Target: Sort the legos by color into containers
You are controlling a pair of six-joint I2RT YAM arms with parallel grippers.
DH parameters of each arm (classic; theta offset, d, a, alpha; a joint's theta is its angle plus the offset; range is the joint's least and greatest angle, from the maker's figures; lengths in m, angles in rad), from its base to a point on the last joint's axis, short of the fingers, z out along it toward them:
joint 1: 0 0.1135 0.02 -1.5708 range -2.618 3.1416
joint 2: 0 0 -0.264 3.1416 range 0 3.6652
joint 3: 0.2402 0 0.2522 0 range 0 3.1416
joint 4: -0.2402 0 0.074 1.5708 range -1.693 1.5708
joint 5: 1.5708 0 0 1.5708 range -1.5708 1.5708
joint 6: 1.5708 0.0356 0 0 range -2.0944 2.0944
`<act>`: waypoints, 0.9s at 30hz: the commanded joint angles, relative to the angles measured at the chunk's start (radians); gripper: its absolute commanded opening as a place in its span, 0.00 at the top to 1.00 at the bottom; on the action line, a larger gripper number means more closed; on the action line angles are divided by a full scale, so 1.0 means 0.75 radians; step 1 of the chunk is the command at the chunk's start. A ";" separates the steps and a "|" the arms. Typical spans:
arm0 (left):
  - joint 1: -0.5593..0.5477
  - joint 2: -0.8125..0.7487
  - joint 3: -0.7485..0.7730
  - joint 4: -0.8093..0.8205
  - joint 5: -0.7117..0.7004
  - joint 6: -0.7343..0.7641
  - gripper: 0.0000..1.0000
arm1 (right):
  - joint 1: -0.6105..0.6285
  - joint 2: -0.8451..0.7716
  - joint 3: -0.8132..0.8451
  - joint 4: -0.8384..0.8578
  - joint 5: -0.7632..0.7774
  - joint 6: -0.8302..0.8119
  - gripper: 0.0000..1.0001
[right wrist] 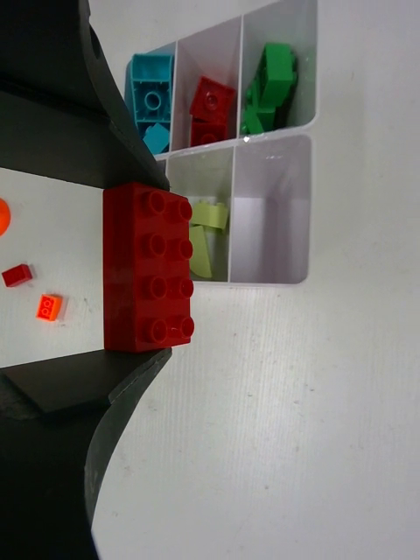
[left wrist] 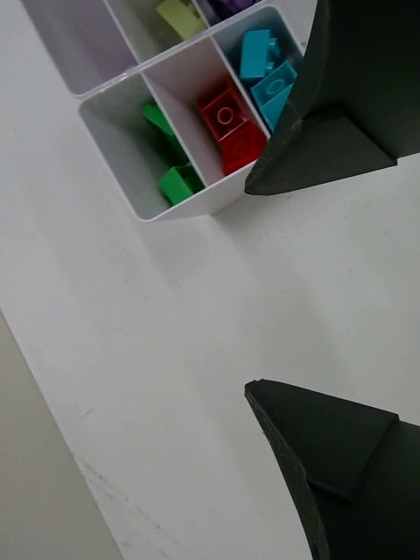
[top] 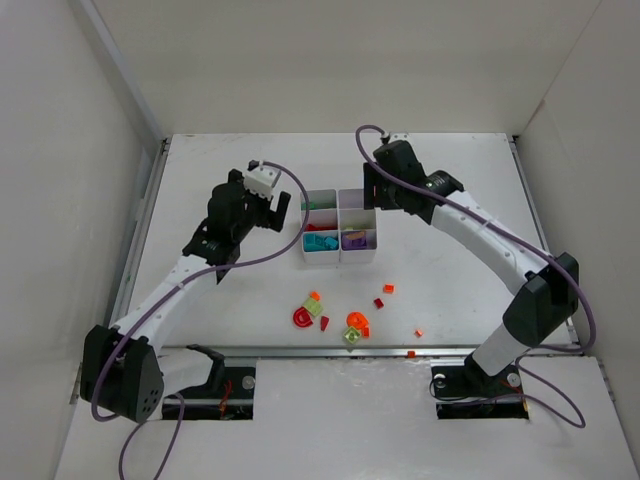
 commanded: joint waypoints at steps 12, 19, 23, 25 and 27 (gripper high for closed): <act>0.004 0.038 0.111 0.066 -0.029 0.029 0.14 | 0.004 -0.096 0.119 0.048 0.028 -0.077 1.00; 0.004 0.013 0.072 0.091 -0.041 0.029 0.14 | 0.004 -0.096 0.119 0.048 0.028 -0.077 1.00; 0.004 0.001 0.048 0.091 -0.041 0.029 0.14 | 0.033 -0.096 0.105 0.062 0.028 -0.077 1.00; 0.004 -0.014 0.048 0.091 -0.055 0.029 0.14 | 0.045 -0.081 0.105 0.077 0.028 -0.065 1.00; 0.004 -0.032 0.019 0.091 -0.076 0.029 0.14 | 0.088 -0.047 0.105 0.077 0.028 -0.065 1.00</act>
